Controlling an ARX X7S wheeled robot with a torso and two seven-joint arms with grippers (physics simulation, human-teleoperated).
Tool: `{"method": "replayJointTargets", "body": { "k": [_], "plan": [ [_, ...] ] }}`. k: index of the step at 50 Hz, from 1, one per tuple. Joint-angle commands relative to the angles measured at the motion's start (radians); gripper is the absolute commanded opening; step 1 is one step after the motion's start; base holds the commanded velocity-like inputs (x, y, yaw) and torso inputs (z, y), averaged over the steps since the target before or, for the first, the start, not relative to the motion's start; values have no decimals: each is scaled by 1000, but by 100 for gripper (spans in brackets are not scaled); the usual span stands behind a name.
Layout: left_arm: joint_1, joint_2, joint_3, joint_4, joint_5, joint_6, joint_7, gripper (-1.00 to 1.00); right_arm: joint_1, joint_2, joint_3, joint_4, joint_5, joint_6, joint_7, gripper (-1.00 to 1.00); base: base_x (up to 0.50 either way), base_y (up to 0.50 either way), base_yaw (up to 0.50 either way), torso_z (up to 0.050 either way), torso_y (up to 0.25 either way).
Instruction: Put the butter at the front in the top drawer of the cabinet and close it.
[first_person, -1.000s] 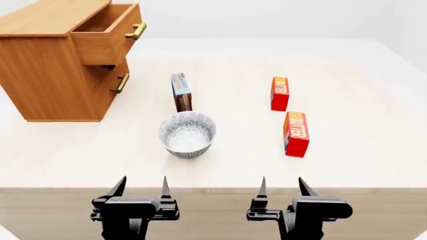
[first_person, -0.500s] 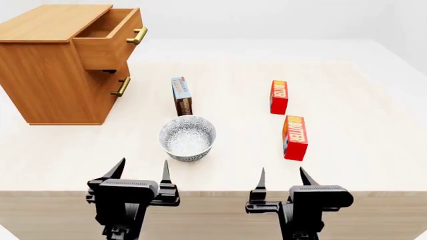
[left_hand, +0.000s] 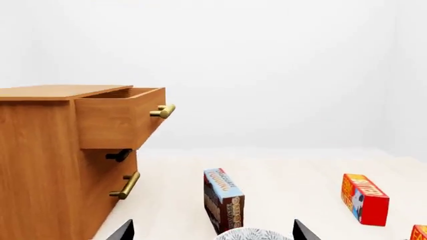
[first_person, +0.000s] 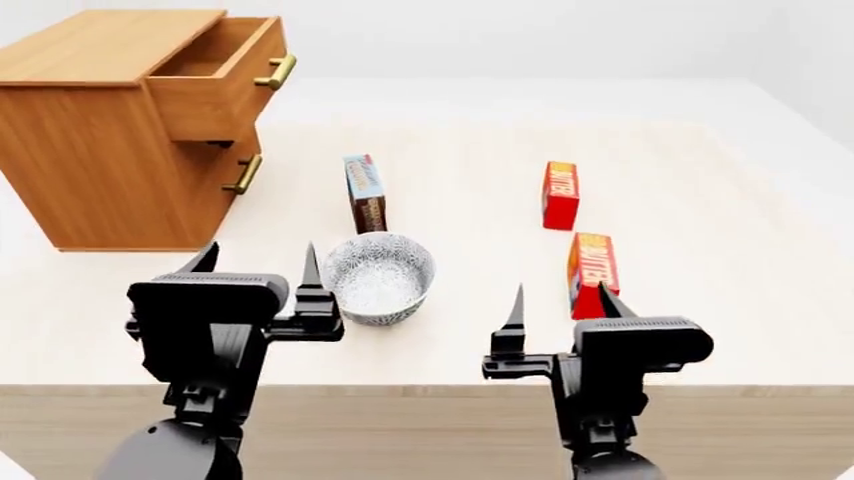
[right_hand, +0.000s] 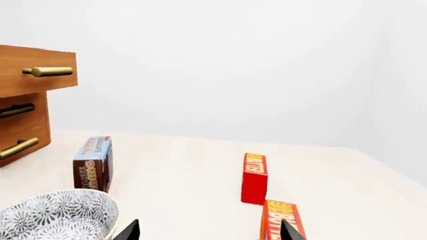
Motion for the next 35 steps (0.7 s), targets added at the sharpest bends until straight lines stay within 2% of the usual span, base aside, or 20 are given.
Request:
{"method": "replayJointTargets", "body": {
  "k": [1,17,35],
  "plan": [
    [-64,-8,-9,94,-26,-140,-38,100,12,8,-14,-62,11,17,18,100,316,270,0,0,0],
    [-61,-16,12,121,-37,-153,-50,100,0,22,-18,-65,31,-7,37,100,465,246,0,0,0],
    [-68,-21,16,152,-59,-171,-64,100,-4,36,-26,-70,48,-12,53,100,500,23,0,0,0]
  ]
}}
